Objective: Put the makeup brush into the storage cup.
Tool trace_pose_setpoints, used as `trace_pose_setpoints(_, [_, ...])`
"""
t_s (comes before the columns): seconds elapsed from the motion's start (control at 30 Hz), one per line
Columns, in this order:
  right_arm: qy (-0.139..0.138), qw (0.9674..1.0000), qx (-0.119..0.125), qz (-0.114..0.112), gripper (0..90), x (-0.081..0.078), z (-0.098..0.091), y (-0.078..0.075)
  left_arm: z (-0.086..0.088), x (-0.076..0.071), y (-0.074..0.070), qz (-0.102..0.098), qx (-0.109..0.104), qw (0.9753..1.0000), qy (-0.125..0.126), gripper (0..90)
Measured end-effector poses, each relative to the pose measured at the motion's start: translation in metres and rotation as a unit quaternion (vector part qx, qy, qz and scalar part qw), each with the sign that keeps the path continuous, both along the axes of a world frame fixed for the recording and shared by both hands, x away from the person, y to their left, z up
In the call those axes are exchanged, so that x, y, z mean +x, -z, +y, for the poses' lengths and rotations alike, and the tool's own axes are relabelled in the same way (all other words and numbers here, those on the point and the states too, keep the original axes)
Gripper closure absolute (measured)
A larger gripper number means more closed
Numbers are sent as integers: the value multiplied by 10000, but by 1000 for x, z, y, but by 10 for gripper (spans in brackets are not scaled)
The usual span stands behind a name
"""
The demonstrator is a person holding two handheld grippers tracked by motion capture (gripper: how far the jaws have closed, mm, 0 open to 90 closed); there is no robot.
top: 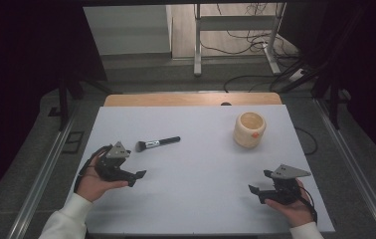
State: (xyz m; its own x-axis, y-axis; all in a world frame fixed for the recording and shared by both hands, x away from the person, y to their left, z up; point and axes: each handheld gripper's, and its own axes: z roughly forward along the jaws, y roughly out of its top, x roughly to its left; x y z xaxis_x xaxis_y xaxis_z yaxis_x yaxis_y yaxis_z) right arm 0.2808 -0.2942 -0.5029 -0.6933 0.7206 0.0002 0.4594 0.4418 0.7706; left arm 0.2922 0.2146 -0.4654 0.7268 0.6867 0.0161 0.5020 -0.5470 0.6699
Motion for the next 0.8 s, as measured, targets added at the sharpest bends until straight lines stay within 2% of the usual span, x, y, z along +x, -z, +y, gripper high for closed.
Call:
trace_pose_setpoints(0.27, [0, 10000, -51, 25, 197, 0, 1, 1, -3, 11, -5, -55, 50, 9999, 136, 96])
trace_pose_setpoints(0.5, [-6, 10000, -62, 48, 197, 1, 1, 1, -5, 21, -12, 17, 220, 9996, 199, 123])
trace_pose_setpoints(0.8, [-15, 9999, -107, 72, 196, 1, 1, 2, -8, 30, -13, -3, 362, 9992, 148, 137])
